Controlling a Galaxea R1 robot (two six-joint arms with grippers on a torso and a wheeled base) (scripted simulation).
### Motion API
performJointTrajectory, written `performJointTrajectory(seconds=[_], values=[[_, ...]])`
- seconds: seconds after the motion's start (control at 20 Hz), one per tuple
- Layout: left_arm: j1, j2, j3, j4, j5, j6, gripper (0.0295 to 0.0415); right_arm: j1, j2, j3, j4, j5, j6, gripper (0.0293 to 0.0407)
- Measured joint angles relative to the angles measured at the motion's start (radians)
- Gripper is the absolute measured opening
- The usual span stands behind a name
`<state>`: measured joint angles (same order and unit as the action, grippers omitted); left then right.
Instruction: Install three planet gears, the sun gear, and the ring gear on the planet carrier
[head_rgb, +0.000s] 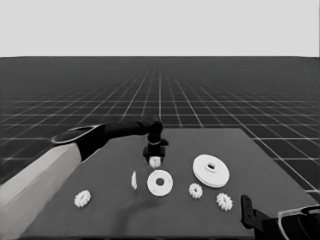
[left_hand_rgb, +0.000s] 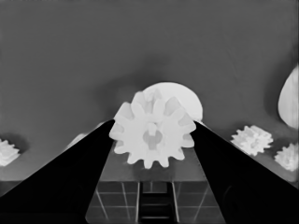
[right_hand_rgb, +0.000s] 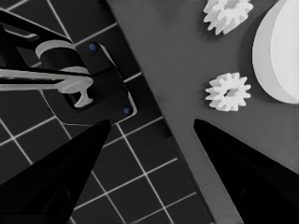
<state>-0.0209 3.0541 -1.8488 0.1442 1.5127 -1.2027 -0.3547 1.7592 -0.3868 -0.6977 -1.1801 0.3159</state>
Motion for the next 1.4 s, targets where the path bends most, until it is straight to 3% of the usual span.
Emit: performJointTrajectory(seconds=[0.15,0.5,0.6,0.7,1.0,1.15,1.4], values=[[0.117,0.030,-0.090,0.103,-0.054,0.049,0.0312,0.000,0.000,0.000,0.000,0.000,0.000,0.0385],[0.143,0.042,-0.125,0.125,-0.072,0.067,0.0312,0.000,0.000,0.000,0.000,0.000,0.000,0.0385],[0.143,0.042,-0.125,0.126,-0.072,0.067,0.0372,0.000,0.000,0.000,0.000,0.000,0.000,0.0385],[0.143,0.042,-0.126,0.126,-0.073,0.067,0.0383,0.000,0.000,0.000,0.000,0.000,0.000,0.0385],[0.143,0.042,-0.126,0.126,-0.073,0.067,0.0385,0.000,0.000,0.000,0.000,0.000,0.000,0.0385],[0.030,0.006,-0.015,0.029,-0.011,0.007,0.0385,0.000,0.000,0.000,0.000,0.000,0.000,0.0385],[0.002,0.004,-0.006,0.002,-0.001,0.001,0.0385,0.000,0.000,0.000,0.000,0.000,0.000,0.0385]])
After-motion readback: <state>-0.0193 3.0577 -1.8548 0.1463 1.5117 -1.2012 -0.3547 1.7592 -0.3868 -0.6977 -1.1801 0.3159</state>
